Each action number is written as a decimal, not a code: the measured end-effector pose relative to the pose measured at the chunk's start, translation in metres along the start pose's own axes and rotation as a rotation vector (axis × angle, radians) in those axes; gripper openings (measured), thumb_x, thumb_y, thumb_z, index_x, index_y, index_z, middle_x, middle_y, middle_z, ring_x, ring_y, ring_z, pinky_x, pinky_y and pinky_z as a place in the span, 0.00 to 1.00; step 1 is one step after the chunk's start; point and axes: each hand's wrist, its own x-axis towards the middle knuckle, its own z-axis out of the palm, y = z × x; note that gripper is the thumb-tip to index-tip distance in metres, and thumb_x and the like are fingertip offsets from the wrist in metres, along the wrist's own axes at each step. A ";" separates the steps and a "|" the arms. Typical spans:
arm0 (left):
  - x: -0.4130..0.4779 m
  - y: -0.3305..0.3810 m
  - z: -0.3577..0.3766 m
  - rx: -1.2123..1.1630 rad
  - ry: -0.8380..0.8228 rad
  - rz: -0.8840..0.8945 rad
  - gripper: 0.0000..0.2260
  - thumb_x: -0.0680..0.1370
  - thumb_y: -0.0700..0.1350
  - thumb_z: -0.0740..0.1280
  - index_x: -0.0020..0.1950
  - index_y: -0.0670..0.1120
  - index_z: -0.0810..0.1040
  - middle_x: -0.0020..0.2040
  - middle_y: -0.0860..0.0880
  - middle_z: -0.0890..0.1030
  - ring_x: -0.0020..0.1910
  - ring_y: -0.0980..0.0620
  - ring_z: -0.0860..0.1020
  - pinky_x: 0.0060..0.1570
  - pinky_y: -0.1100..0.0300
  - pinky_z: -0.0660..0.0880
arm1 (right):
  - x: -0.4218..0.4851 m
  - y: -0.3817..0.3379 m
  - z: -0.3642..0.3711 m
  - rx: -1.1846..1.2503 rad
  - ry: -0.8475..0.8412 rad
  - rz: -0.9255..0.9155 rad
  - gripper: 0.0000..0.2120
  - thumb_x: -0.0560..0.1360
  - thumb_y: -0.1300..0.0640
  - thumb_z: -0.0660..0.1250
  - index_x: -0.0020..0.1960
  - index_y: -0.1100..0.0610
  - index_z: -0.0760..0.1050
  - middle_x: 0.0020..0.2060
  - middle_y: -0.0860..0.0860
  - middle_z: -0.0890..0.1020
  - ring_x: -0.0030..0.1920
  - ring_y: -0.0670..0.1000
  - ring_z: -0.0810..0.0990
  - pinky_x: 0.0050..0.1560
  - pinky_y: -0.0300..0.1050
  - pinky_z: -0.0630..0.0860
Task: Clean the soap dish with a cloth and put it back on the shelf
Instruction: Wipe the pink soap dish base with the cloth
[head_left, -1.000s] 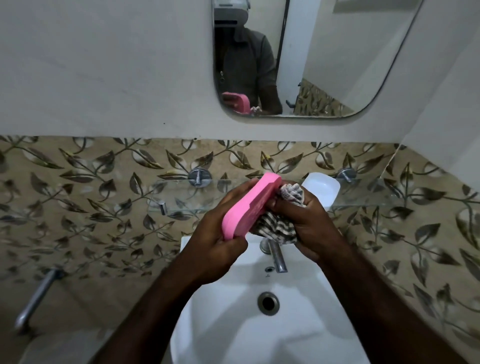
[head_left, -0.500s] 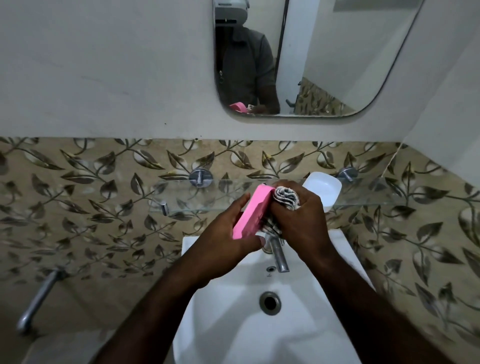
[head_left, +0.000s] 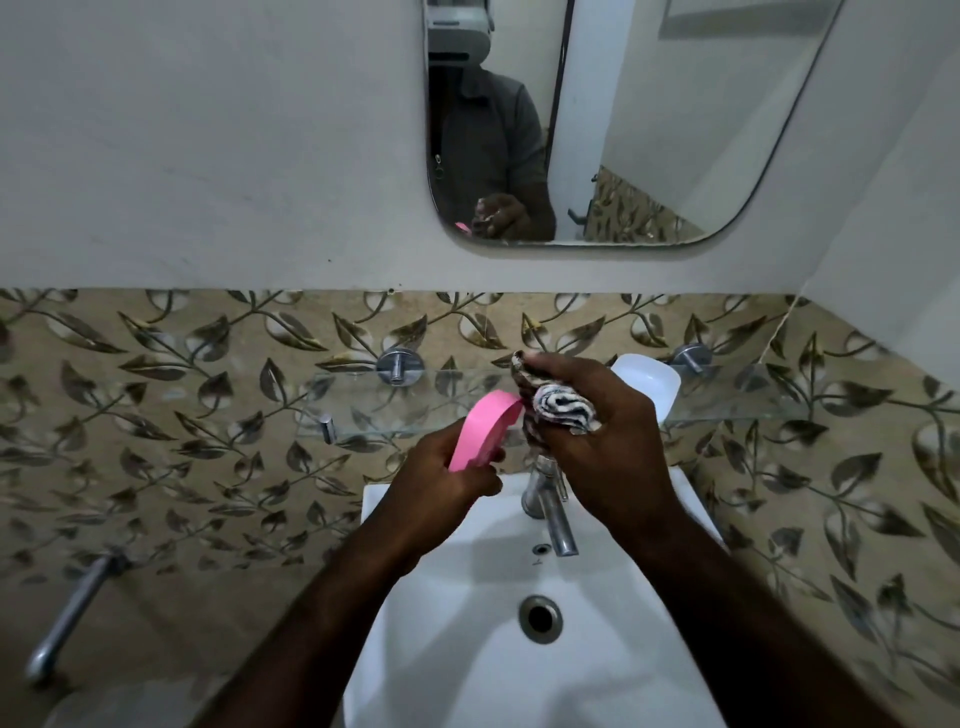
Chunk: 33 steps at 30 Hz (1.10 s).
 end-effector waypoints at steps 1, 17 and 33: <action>0.000 -0.001 0.000 0.030 0.013 0.015 0.14 0.61 0.44 0.68 0.45 0.51 0.81 0.44 0.50 0.84 0.46 0.44 0.81 0.50 0.45 0.77 | -0.001 -0.004 -0.002 0.002 -0.002 -0.013 0.30 0.67 0.73 0.72 0.63 0.50 0.77 0.58 0.45 0.83 0.59 0.43 0.80 0.60 0.44 0.77; 0.000 -0.004 0.004 0.131 0.013 0.190 0.08 0.63 0.40 0.65 0.41 0.46 0.77 0.36 0.38 0.76 0.33 0.49 0.70 0.34 0.44 0.71 | -0.008 -0.011 0.002 -0.056 -0.177 -0.295 0.18 0.67 0.71 0.68 0.55 0.60 0.82 0.56 0.52 0.84 0.61 0.48 0.80 0.64 0.42 0.74; -0.012 0.001 0.007 -0.051 0.095 0.351 0.16 0.65 0.54 0.67 0.44 0.43 0.80 0.38 0.34 0.79 0.36 0.34 0.76 0.38 0.41 0.75 | -0.015 -0.009 0.009 0.306 0.035 0.234 0.20 0.67 0.75 0.72 0.52 0.55 0.81 0.45 0.48 0.86 0.45 0.47 0.84 0.43 0.41 0.80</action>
